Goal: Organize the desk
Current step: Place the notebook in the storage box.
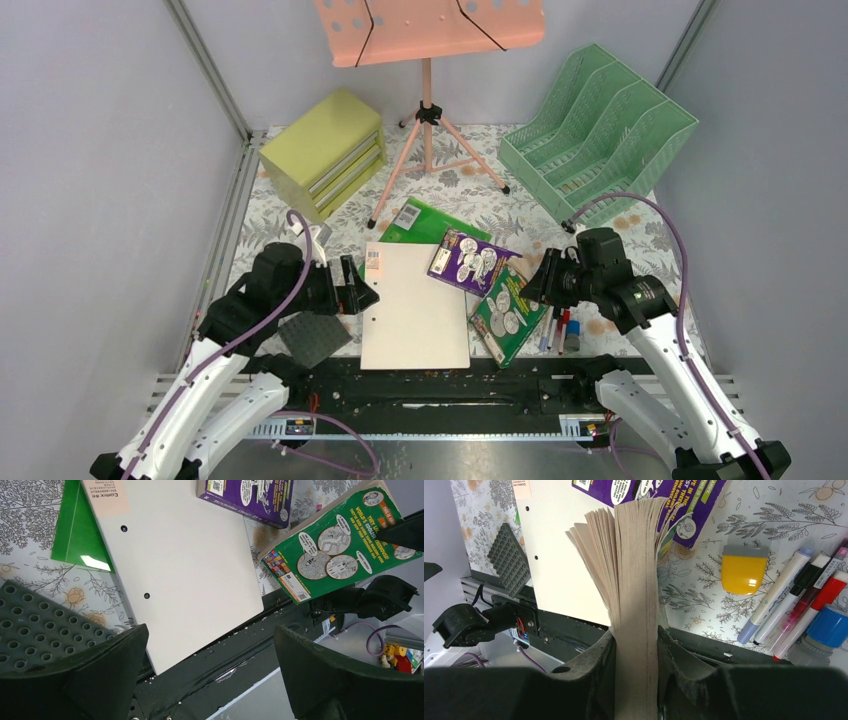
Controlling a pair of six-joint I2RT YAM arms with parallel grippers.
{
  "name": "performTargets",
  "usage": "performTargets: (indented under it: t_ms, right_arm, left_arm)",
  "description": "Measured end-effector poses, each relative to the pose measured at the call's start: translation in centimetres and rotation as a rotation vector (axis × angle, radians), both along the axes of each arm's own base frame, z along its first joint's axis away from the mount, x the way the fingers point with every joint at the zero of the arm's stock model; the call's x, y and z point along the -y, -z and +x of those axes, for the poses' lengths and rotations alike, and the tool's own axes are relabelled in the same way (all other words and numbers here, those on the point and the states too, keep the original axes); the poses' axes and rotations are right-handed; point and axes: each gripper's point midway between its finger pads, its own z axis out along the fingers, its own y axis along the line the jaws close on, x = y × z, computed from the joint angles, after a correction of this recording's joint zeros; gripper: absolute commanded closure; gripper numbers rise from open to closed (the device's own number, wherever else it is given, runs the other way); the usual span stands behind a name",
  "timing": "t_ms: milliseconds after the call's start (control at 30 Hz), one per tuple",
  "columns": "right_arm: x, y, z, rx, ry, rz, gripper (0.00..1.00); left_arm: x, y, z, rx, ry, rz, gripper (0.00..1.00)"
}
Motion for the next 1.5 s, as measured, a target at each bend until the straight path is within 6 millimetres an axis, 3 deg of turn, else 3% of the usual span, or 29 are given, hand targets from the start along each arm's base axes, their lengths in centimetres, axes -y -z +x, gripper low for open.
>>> performTargets:
  t_ms: [200,333,500,733,967,1167,1300,1500]
  right_arm:
    - [0.0,0.0,0.0,0.011,-0.002,0.001,1.0]
    - [0.2,-0.1,-0.2,0.009,0.004,-0.006,1.0]
    - [0.7,-1.4,-0.2,0.025,0.029,-0.014,1.0]
    - [0.8,-3.1,0.2,0.055,0.055,-0.007,1.0]
    - [0.8,-3.5,0.3,0.064,0.055,-0.005,1.0]
    - [2.2,-4.7,0.9,0.2,0.156,0.01,1.0]
    - [3.1,-4.9,1.1,0.235,0.218,0.004,1.0]
    - [2.3,-4.1,1.5,0.196,0.172,-0.006,1.0]
  left_arm:
    - [-0.2,0.2,0.4,0.029,0.008,0.025,0.01]
    - [-0.2,1.6,0.7,0.023,0.012,0.041,0.01]
    - [-0.2,2.4,0.8,0.003,0.016,0.06,0.01]
    - [-0.4,1.4,0.7,0.059,0.01,0.032,0.01]
    - [-0.5,0.6,0.9,0.101,0.004,0.014,0.01]
    - [-0.5,0.7,1.4,0.117,0.018,0.033,0.01]
    - [-0.4,0.6,1.7,0.134,0.028,0.039,0.01]
    - [-0.2,0.3,1.9,0.153,0.035,0.034,0.01]
